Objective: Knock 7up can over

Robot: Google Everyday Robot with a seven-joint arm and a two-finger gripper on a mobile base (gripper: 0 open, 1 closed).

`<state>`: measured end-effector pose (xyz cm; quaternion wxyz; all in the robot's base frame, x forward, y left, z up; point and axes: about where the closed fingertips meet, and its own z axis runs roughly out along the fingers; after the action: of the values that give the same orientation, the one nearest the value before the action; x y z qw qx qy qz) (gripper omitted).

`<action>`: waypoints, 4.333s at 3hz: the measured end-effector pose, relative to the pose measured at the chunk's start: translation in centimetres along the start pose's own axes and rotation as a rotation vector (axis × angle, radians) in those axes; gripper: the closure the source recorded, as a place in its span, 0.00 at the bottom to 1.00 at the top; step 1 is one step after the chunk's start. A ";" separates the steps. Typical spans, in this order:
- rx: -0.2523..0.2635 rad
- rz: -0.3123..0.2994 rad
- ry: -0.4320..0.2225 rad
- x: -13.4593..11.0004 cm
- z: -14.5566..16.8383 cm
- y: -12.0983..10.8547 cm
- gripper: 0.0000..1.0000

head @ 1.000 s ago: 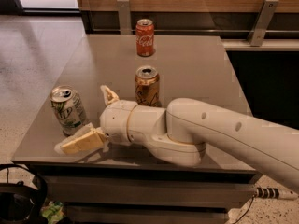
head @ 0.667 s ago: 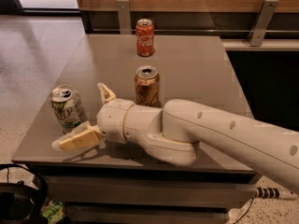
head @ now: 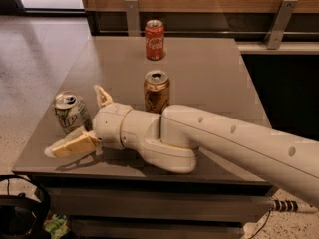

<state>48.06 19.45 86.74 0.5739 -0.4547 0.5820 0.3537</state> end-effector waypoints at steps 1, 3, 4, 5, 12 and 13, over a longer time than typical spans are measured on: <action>-0.003 -0.003 0.000 -0.2 0.0 0.2 0.24; -0.009 -0.008 -0.002 -0.5 0.2 0.5 0.78; -0.011 -0.011 -0.002 -0.6 0.3 0.6 0.99; -0.010 -0.021 -0.001 -1.0 -0.5 0.5 1.00; -0.064 -0.223 0.003 -6.5 -8.0 -0.6 1.00; -0.051 -0.225 0.142 -6.0 -8.3 -0.5 1.00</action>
Offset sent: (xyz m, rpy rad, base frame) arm -0.0014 0.0008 0.0013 -0.0008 -0.0019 0.0026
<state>45.23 12.26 93.48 0.5555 -0.5554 0.5575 0.2686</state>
